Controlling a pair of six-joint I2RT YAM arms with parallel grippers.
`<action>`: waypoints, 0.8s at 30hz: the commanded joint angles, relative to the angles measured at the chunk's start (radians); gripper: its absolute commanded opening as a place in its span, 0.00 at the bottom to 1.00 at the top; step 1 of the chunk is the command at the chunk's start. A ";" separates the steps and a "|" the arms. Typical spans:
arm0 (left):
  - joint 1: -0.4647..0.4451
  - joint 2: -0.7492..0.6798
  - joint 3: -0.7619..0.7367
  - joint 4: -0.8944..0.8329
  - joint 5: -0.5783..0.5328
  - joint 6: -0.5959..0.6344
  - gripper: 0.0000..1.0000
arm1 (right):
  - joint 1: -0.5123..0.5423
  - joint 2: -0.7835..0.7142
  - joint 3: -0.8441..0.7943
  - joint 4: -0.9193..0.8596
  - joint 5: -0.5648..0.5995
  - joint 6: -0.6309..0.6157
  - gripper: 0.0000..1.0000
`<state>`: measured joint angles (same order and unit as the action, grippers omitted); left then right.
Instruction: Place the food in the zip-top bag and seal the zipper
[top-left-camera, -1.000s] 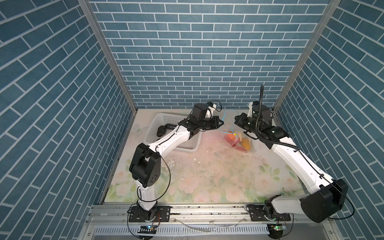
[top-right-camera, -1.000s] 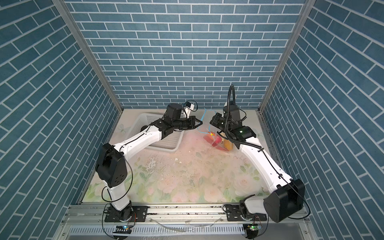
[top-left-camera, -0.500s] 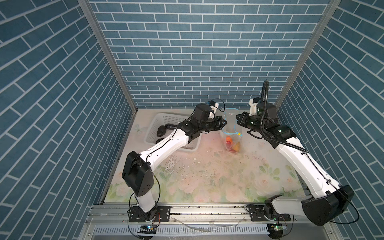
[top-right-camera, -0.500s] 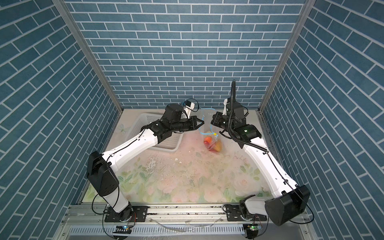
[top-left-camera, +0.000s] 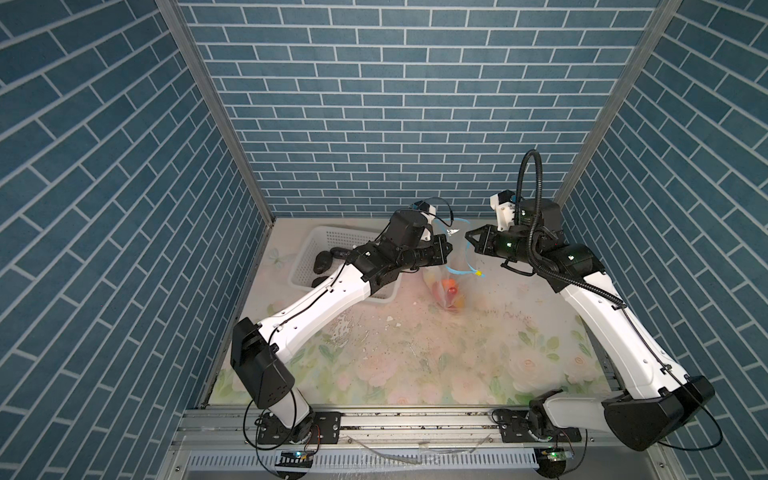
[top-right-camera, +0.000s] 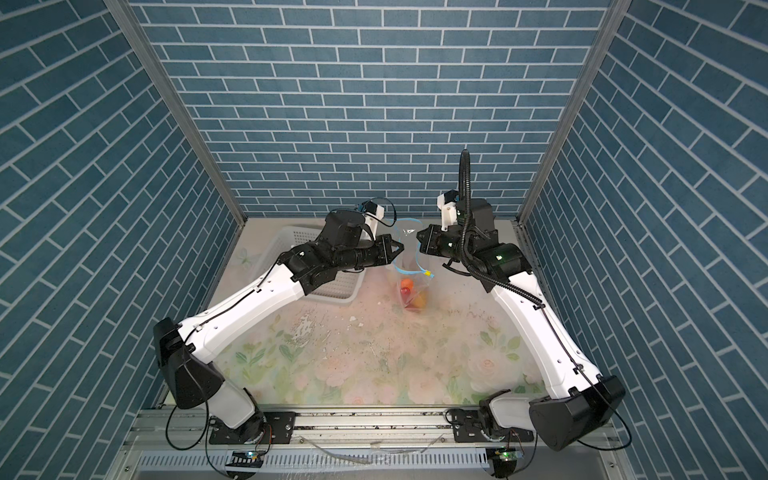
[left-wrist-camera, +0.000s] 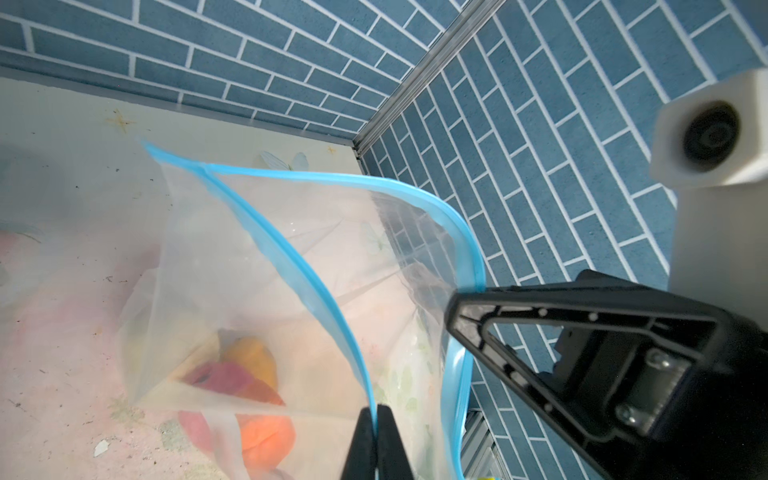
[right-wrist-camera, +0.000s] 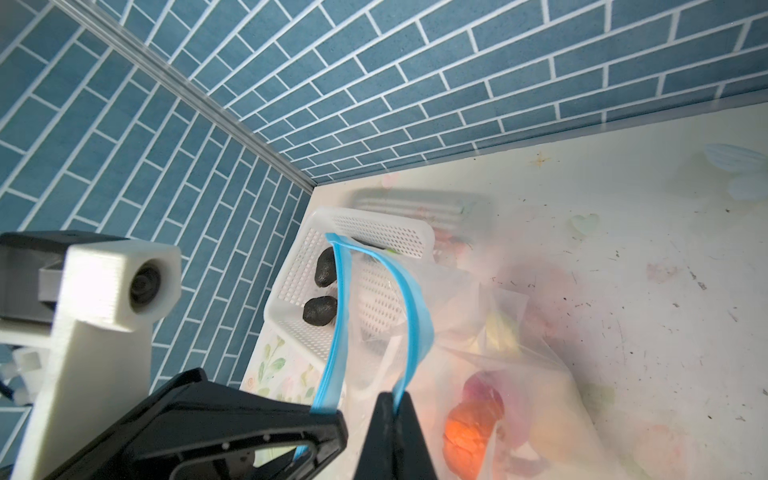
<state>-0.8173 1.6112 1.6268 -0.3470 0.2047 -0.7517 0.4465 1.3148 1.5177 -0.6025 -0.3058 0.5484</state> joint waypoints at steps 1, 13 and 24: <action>-0.027 -0.027 0.027 -0.032 -0.034 -0.013 0.00 | -0.004 0.017 0.066 -0.046 -0.061 -0.048 0.05; -0.037 -0.071 -0.107 0.014 -0.100 -0.053 0.00 | -0.003 0.076 0.008 0.044 -0.136 -0.086 0.06; -0.021 -0.050 -0.134 0.075 -0.108 -0.087 0.00 | -0.003 0.047 0.046 -0.021 -0.150 -0.272 0.41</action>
<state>-0.8448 1.5642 1.4986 -0.3164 0.0978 -0.8234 0.4458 1.4109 1.5417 -0.5961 -0.4526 0.4046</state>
